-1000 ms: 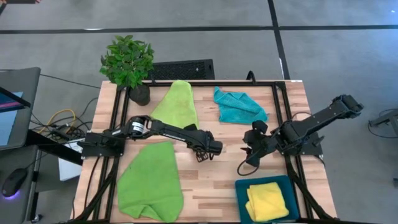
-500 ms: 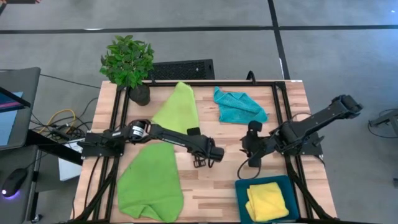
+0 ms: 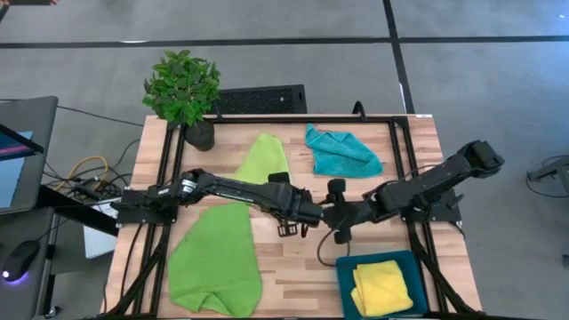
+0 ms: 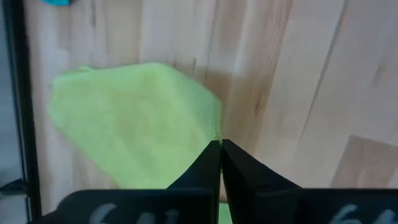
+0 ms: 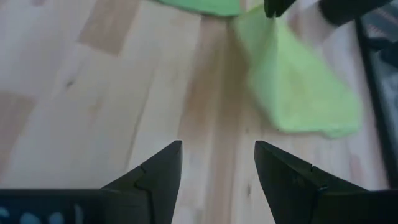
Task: Fold microfiber towels
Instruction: Fold the light green towel
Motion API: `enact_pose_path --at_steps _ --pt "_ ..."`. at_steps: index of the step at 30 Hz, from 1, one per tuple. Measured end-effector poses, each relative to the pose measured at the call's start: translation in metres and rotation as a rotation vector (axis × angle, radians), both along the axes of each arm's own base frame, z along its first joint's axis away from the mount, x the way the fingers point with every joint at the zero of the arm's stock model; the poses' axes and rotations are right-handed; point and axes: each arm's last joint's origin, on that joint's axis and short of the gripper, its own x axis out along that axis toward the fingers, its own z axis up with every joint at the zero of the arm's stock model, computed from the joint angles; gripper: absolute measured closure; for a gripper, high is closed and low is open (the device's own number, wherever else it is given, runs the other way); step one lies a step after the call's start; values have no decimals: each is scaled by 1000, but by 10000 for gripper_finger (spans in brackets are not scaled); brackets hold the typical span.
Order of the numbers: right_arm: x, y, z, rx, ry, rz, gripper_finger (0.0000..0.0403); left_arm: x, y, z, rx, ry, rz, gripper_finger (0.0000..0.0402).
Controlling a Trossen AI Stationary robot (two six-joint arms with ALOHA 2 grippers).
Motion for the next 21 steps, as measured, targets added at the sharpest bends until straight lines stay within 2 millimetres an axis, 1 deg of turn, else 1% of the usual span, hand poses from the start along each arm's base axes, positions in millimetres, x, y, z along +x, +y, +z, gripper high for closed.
enact_pose_path --at_steps 3,6,8,14,21 --pt "8 -4 -3 -32 -31 -34 178 -6 1 17 -11 -47 0 401" --pt "15 -10 1 -33 -100 -81 178 -16 3 39 -20 -99 5 401" --pt "19 -13 4 -15 -148 -99 178 -19 6 46 -17 -118 10 401" --pt "33 -23 17 99 -330 -173 178 -20 13 50 13 -119 -8 401" --pt "52 -28 2 140 -364 -172 178 -17 14 50 41 -128 -66 401"
